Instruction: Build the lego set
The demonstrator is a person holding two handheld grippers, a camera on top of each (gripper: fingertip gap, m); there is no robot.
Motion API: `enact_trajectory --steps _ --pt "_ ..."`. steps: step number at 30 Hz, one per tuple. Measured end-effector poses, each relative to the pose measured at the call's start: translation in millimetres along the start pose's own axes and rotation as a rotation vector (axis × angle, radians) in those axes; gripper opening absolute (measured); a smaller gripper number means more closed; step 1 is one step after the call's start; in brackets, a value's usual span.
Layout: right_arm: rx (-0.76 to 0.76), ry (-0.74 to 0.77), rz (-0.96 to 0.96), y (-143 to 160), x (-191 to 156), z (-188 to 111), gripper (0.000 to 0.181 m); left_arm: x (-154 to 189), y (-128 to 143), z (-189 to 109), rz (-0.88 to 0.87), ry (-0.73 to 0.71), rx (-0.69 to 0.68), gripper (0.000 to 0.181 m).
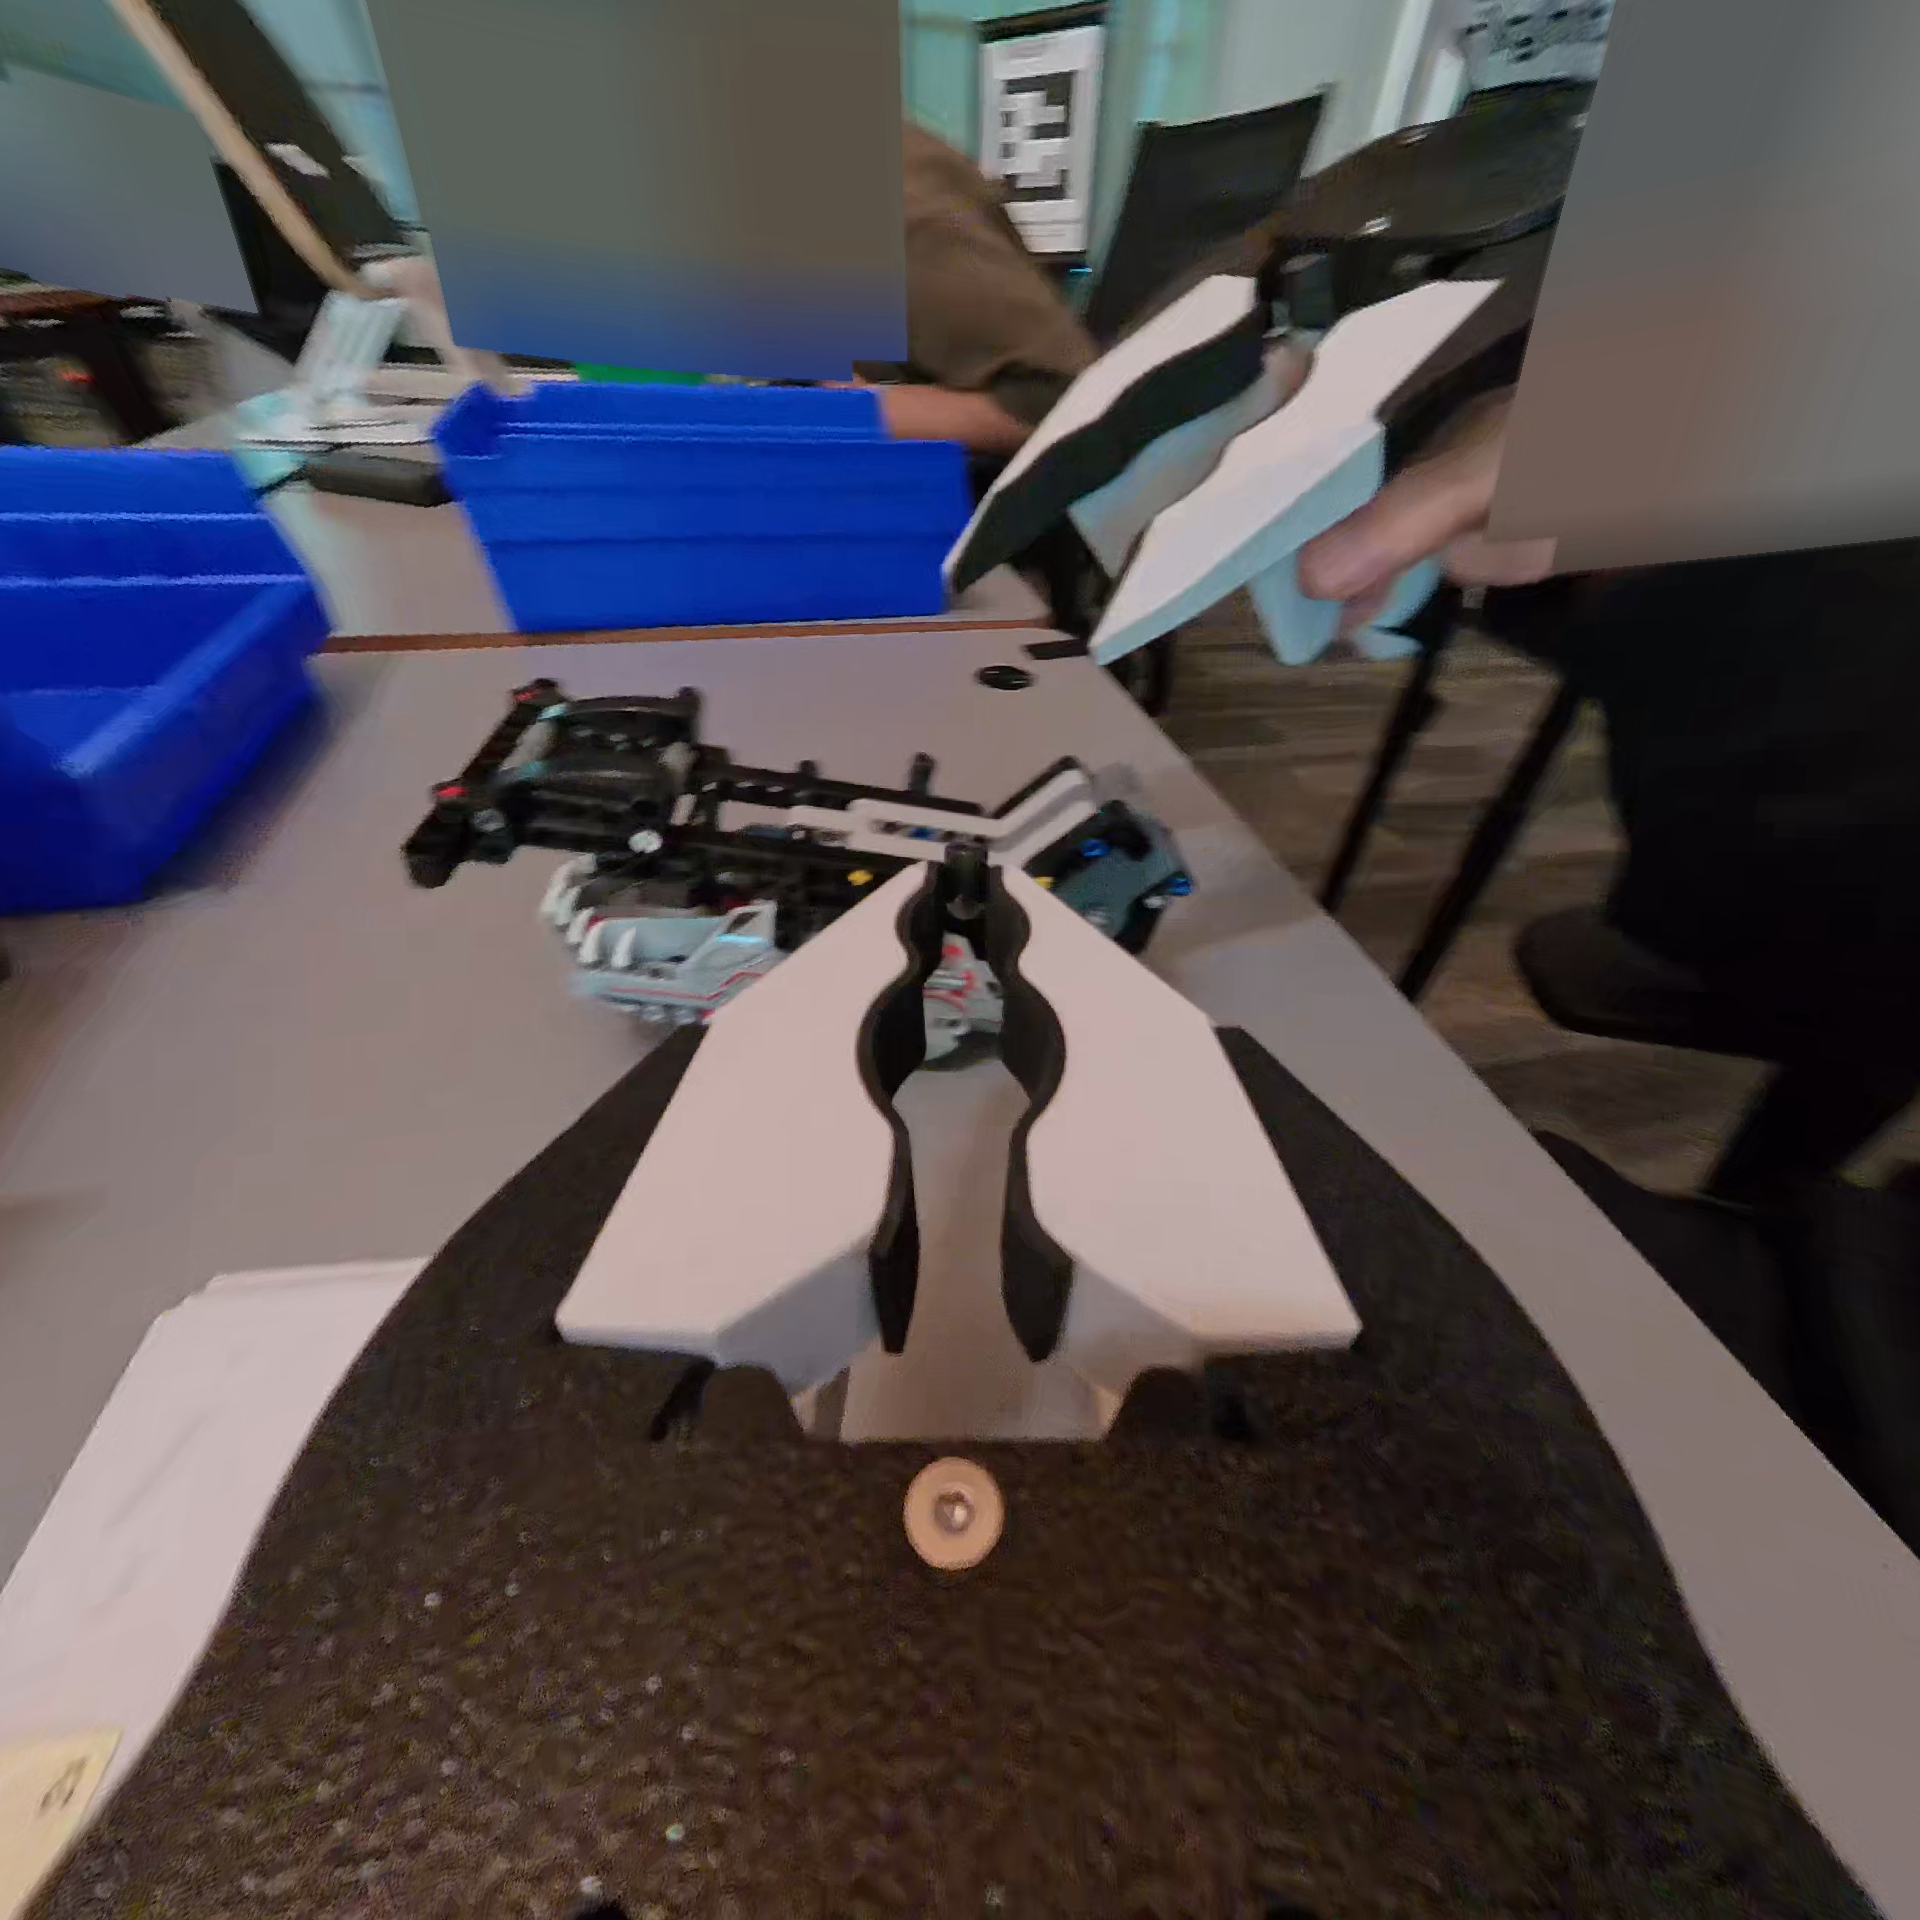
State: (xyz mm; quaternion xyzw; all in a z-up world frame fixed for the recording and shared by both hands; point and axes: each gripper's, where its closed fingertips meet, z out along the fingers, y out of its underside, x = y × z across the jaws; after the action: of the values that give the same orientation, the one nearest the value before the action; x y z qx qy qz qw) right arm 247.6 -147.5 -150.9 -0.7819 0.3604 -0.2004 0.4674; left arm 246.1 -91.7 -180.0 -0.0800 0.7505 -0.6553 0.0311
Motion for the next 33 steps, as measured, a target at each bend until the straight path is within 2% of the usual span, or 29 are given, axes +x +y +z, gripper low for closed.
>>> enact_trajectory --steps 4,8,11,15,19,21,23,28,31,33 --pt "-0.173 0.055 0.071 23.9 10.6 20.1 0.063 -9.5 12.3 12.6 0.029 -0.12 -0.055 0.005" --pt "-0.224 0.105 0.045 26.9 20.4 41.1 0.064 -15.4 15.9 20.5 -0.008 -0.152 -0.072 0.005" --pt "-0.246 0.035 0.109 25.4 15.4 55.9 0.067 -17.2 16.8 22.7 -0.009 -0.164 -0.075 0.005" --pt "-0.253 0.052 0.119 17.4 21.6 56.8 0.055 -15.7 20.1 24.0 0.029 -0.177 -0.096 0.005" --pt "-0.316 0.053 0.156 21.6 25.0 62.5 0.052 -14.9 20.1 26.4 0.037 -0.176 -0.099 0.005" --pt "-0.336 0.094 0.147 23.7 31.0 62.7 0.038 -15.0 20.2 26.8 0.049 -0.186 -0.101 0.005" --pt "-0.343 0.089 0.171 25.8 30.5 63.3 0.032 -14.8 20.8 27.4 0.058 -0.19 -0.106 0.005" --pt "-0.312 0.033 0.221 28.4 23.9 63.4 0.033 -14.5 19.2 27.0 0.058 -0.19 -0.094 0.005" --pt "-0.316 0.02 0.201 29.9 21.1 57.8 0.045 -12.5 21.6 28.5 0.078 -0.189 -0.112 0.005" --pt "-0.3 0.014 0.204 27.3 19.6 58.4 0.047 -12.0 22.2 29.1 0.088 -0.192 -0.118 0.005"
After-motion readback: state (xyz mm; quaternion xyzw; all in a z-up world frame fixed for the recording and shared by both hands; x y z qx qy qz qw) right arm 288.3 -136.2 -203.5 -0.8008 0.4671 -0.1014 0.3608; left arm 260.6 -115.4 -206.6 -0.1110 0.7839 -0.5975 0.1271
